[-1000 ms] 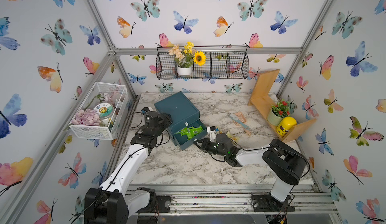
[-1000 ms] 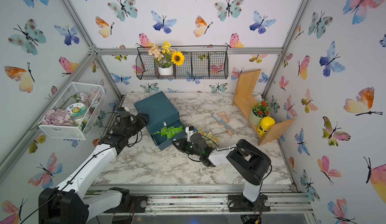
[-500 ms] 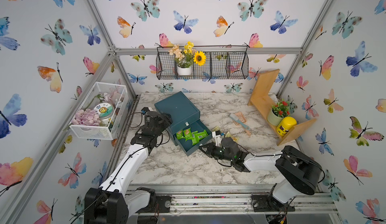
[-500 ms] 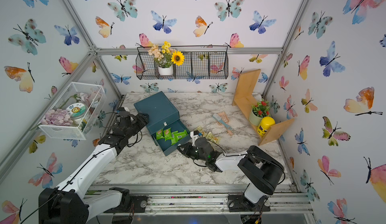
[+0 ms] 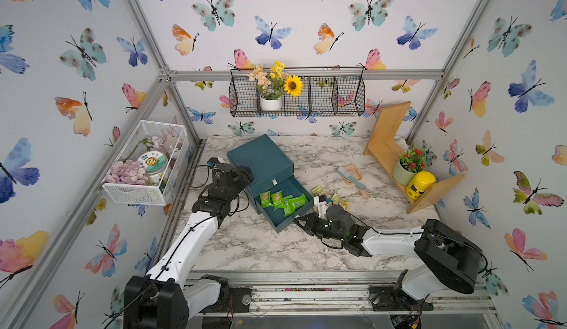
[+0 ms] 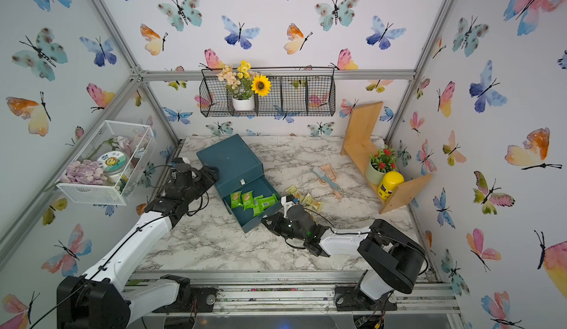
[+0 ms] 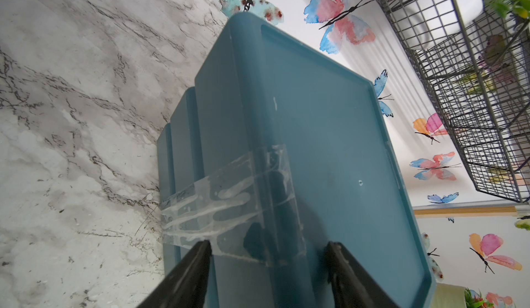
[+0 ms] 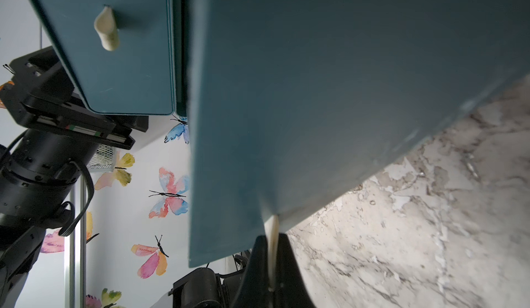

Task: Take the cookies out of the drawer
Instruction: Open the drawer in the storage box.

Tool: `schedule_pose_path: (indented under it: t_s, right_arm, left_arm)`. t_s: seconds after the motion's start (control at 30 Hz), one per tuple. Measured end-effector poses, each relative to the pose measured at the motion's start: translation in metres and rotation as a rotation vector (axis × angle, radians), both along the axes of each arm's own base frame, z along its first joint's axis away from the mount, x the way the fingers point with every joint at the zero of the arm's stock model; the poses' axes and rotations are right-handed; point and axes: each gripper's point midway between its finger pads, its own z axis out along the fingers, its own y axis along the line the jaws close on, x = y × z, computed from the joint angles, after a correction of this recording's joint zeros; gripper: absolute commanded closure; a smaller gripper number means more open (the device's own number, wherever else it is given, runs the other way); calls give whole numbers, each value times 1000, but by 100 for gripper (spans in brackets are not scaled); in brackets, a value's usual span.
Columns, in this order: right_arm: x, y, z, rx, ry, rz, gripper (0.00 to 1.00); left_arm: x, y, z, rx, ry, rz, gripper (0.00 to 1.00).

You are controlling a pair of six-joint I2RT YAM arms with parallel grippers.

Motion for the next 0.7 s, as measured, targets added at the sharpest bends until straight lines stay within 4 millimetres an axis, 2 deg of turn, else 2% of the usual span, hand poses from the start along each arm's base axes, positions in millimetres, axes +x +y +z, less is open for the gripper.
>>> schedule_pose_path:
  t_s: [0.23,0.33,0.5,0.6,0.7]
  right_arm:
    - [-1,0,-1,-2,6,-11,94]
    - [0,0,-3,-5,10,-17,85]
    - [-2,-2,-9,-32,11,-14,57]
    - [-4,-9,-12,-91,-6,-13,50]
    - [-3,-19,3,-154,-72,-16,47]
  left_arm:
    - [0,0,0,-4,-2,2,33]
    - [0,0,0,-4,-3,1,33]
    - [0,0,0,-5,-4,1,32]
    - [1,-1,-1,-7,-5,-1,32]
    - [1,-2,-1,-15,-9,-6,32]
